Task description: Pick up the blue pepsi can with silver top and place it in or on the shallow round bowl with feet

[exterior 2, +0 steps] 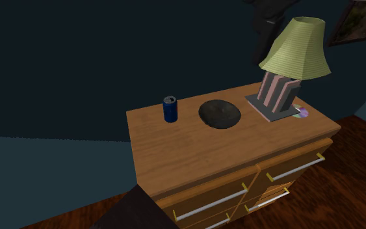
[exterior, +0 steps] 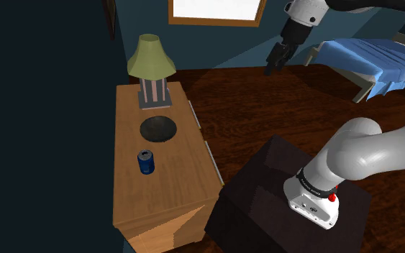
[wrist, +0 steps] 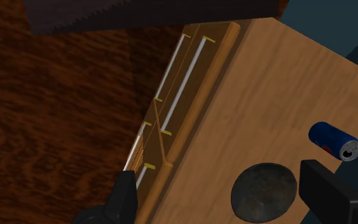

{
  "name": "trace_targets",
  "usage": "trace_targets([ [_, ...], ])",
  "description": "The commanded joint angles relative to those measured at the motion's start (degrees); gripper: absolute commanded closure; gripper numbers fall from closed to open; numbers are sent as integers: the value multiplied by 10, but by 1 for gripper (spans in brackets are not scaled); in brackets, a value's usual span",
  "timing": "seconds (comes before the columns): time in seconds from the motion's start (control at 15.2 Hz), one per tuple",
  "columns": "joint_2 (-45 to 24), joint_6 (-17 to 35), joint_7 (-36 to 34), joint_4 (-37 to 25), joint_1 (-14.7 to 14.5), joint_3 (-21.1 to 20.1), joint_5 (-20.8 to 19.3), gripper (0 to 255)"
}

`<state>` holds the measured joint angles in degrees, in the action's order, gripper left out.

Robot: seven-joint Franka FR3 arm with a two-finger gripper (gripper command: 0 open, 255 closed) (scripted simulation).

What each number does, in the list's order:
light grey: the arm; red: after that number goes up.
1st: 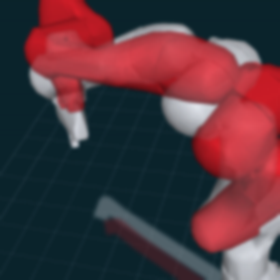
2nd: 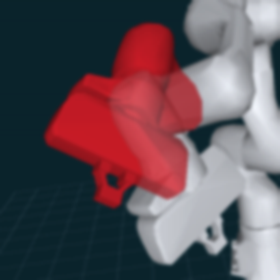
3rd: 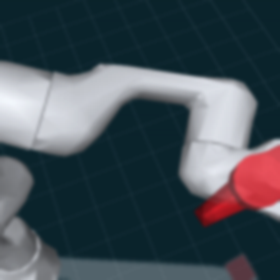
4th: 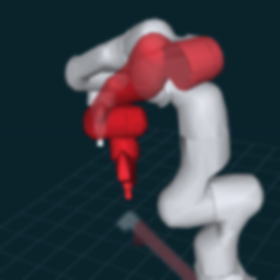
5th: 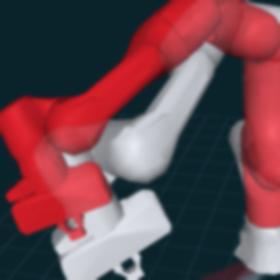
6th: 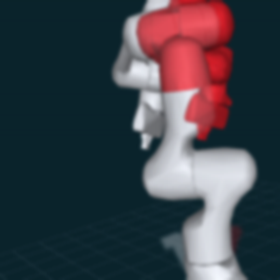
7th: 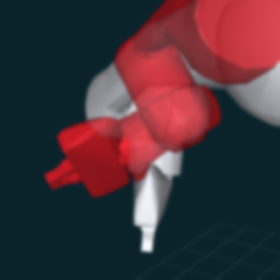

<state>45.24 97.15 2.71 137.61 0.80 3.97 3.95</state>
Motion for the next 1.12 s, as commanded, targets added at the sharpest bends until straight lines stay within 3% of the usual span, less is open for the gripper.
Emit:
trace_targets([
  [0.0,0,0,0,0,0,0,0,0],
  [0.53,-77,121,-64,39,-35,-78,38,0],
  [1.06,-200,240,-131,30,-62,-155,55,0],
])
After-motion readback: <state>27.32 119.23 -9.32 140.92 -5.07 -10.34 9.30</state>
